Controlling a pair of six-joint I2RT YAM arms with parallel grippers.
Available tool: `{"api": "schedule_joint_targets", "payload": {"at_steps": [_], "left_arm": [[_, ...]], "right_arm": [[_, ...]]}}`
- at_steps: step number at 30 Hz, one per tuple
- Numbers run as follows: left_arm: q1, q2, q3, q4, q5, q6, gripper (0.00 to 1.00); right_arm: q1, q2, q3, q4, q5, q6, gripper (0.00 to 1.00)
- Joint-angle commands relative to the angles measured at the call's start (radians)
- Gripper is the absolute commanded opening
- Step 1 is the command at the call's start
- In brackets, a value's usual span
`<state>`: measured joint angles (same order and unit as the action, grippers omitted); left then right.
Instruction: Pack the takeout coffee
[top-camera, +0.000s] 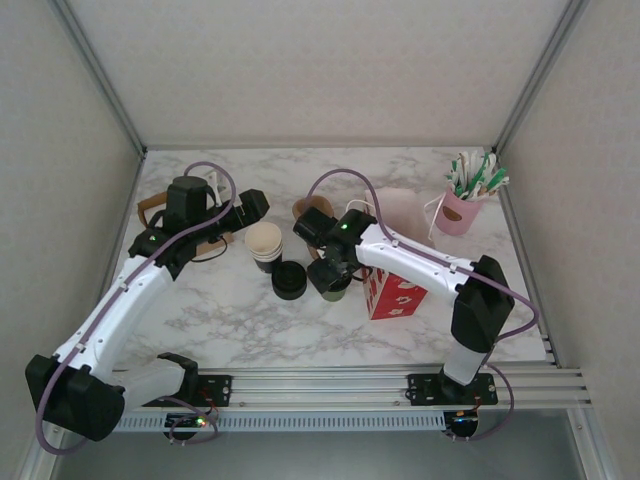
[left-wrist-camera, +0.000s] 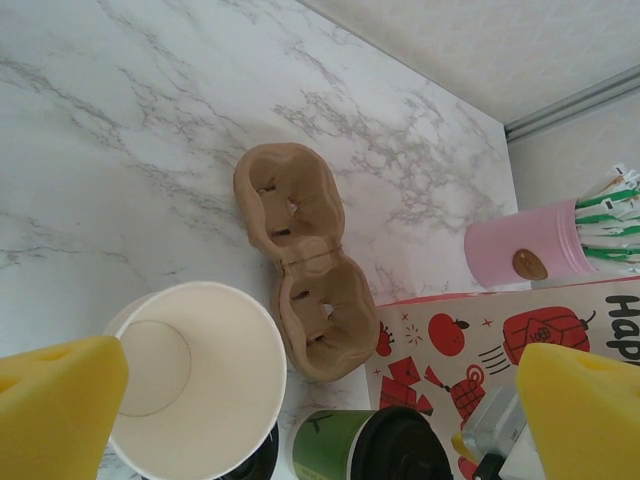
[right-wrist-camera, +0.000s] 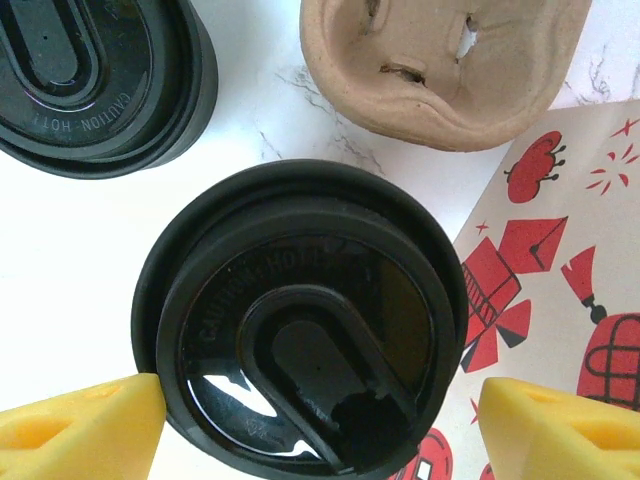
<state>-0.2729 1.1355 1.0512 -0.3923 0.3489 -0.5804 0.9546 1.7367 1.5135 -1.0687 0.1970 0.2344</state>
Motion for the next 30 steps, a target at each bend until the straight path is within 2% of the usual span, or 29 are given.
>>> {"api": "schedule_joint_targets", "payload": {"at_steps": [1,11,30], "left_arm": [[0.006,0.003,0.003,0.02,0.018,-0.009,1.0],[0.005,0.009,0.004,0.022,0.017,-0.01,1.0],[0.005,0.011,0.009,0.02,0.022,-0.009,1.0]], "right_arm": [[-0.015,0.022,0.03,0.003,-0.036,-0.028,0.83],[-0.039,0.047,0.048,0.014,-0.097,-0.044,0.8],[-0.042,0.079,0.056,0.009,-0.129,-0.04,0.71]]}}
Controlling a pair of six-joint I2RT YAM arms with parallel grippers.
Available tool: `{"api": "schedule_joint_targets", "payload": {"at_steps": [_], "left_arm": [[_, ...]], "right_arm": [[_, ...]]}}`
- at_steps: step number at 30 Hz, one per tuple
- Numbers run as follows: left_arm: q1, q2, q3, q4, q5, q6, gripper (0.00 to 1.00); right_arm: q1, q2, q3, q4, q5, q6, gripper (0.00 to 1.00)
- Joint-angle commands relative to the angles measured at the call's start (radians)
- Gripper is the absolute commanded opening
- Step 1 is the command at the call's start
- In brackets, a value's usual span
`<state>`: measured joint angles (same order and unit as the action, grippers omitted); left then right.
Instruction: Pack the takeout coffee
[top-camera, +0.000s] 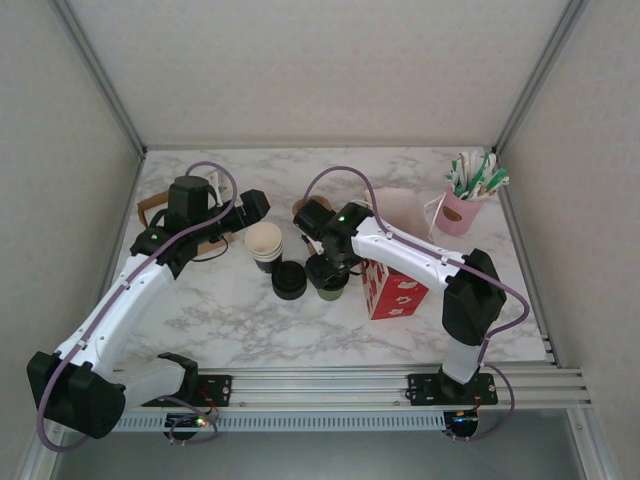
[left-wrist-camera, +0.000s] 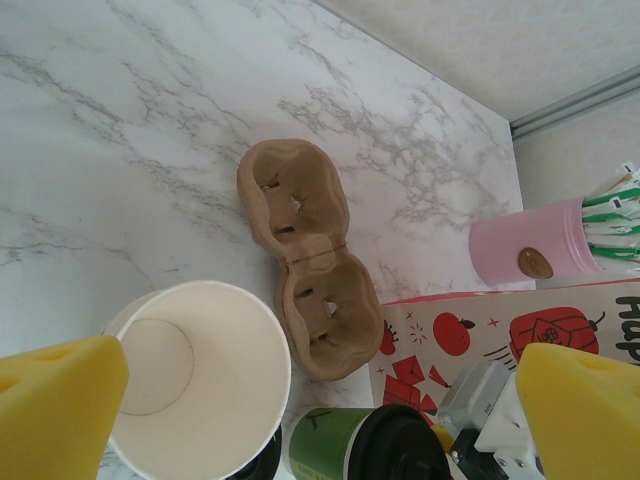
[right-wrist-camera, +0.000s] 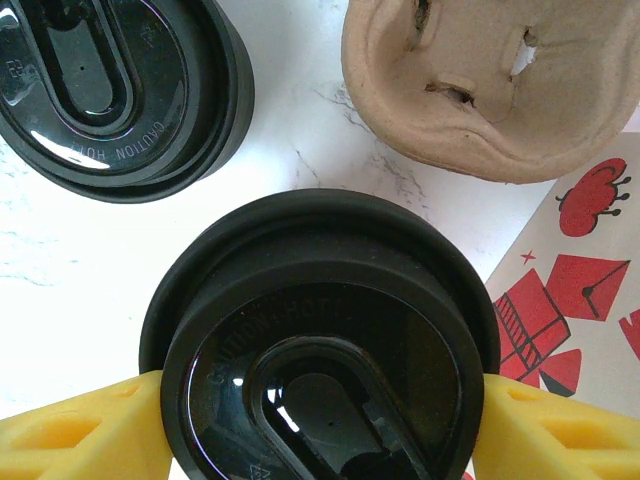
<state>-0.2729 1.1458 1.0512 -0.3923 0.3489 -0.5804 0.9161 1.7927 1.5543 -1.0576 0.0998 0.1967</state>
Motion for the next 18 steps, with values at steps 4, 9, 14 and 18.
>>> {"api": "schedule_joint_targets", "payload": {"at_steps": [4,9,14,18], "left_arm": [[0.005,-0.003,0.009,0.019,0.021,-0.005,1.0],[0.005,-0.011,0.01,0.018,0.021,-0.006,1.0],[0.005,-0.023,0.013,0.019,0.019,-0.006,1.0],[0.005,-0.032,0.016,0.02,0.017,-0.006,1.0]], "right_arm": [[-0.003,0.027,0.019,-0.006,-0.025,0.002,0.7],[0.001,0.0,0.038,-0.022,-0.023,0.012,0.68],[0.03,-0.041,0.08,-0.061,-0.011,0.024,0.68],[0.062,-0.073,0.113,-0.088,0.001,0.036,0.68]]}}
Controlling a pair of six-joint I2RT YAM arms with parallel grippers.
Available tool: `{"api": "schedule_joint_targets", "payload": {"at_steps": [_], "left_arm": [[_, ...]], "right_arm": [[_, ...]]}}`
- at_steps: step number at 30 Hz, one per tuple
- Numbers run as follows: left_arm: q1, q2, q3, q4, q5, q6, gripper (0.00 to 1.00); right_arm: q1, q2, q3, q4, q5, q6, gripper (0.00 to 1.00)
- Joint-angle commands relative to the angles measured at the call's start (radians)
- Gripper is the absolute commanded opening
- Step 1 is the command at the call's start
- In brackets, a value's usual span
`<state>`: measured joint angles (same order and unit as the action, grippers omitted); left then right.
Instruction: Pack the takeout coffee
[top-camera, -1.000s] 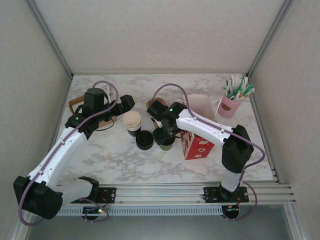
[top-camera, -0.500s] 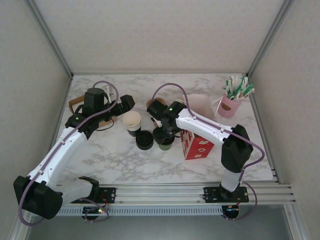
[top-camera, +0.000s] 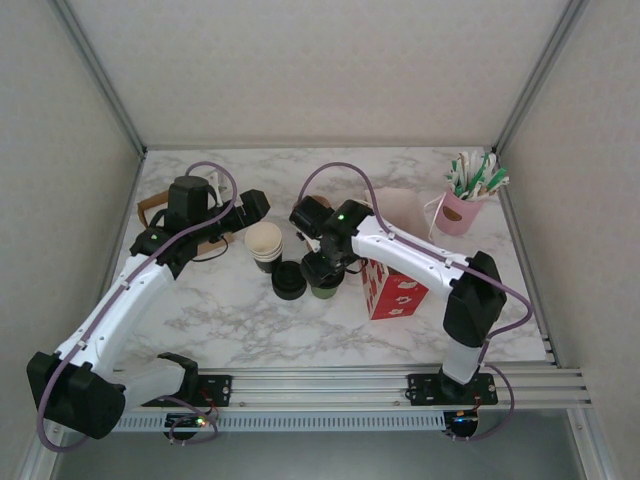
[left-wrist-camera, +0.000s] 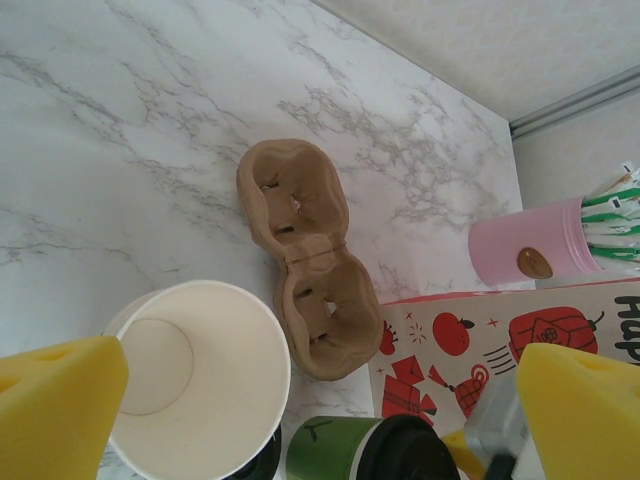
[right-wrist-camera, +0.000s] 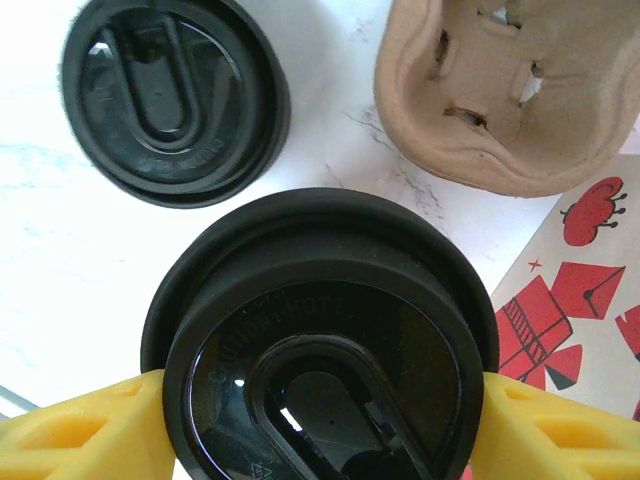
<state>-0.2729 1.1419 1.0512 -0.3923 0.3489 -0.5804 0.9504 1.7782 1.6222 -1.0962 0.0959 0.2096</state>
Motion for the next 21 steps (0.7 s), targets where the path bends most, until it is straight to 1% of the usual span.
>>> {"api": "schedule_joint_targets", "payload": {"at_steps": [1,11,21], "left_arm": [[0.005,-0.03,0.017,0.02,0.017,-0.006,1.0],[0.005,-0.041,0.024,0.02,0.022,-0.007,1.0],[0.0,-0.028,0.05,0.025,0.048,-0.003,1.0]], "right_arm": [[0.038,-0.068,0.053,-0.057,0.007,0.026,0.68],[0.115,-0.178,0.146,-0.09,0.008,0.041,0.68],[0.12,-0.321,0.249,-0.078,0.005,0.065,0.67]]}}
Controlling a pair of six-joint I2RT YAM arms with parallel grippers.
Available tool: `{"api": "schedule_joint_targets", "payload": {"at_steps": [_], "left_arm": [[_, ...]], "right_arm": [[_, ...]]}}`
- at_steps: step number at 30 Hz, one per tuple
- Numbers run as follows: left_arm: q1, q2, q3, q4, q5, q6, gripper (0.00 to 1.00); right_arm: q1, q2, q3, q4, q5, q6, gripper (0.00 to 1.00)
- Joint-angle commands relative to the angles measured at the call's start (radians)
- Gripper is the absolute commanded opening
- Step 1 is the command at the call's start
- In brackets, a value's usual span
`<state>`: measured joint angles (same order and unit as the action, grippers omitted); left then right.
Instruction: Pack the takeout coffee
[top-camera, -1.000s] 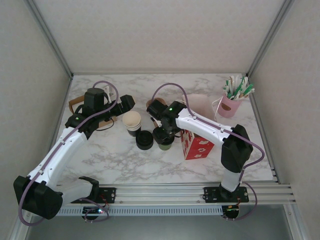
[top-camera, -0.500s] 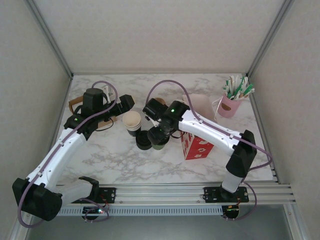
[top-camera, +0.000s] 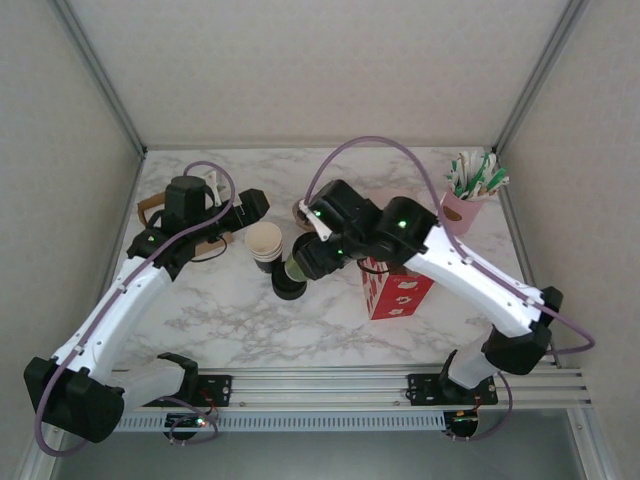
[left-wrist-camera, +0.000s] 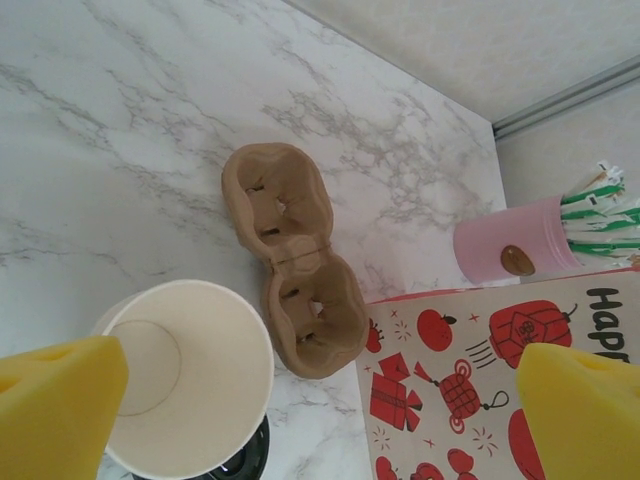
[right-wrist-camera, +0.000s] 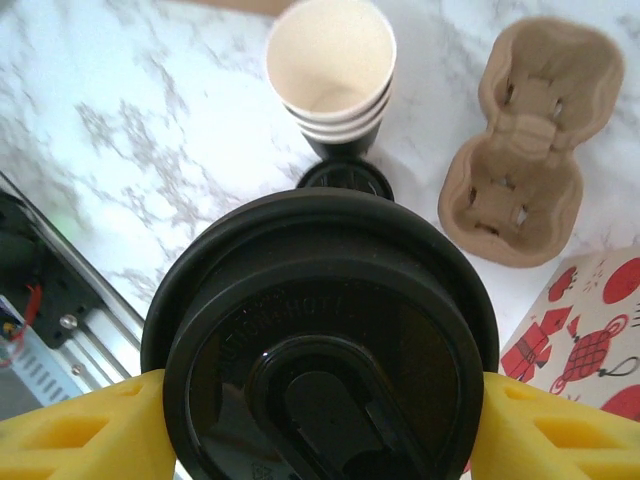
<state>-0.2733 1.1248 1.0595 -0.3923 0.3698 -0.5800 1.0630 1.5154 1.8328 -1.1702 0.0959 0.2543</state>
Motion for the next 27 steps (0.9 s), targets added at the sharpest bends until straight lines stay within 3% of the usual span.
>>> {"api": "schedule_joint_targets", "payload": {"at_steps": [1,12,27], "left_arm": [[-0.002,-0.007,0.046,0.026,0.03,-0.003,1.0],[-0.061,0.063,0.111,0.042,0.036,0.005,1.0],[-0.269,0.217,0.298,0.129,0.066,0.014,1.0]], "right_arm": [[0.006,-0.074,0.045,0.007,0.009,0.023,0.67],[0.008,-0.205,0.13,0.007,0.147,0.048,0.64],[0.006,-0.34,0.155,-0.185,0.456,0.179,0.63]]}}
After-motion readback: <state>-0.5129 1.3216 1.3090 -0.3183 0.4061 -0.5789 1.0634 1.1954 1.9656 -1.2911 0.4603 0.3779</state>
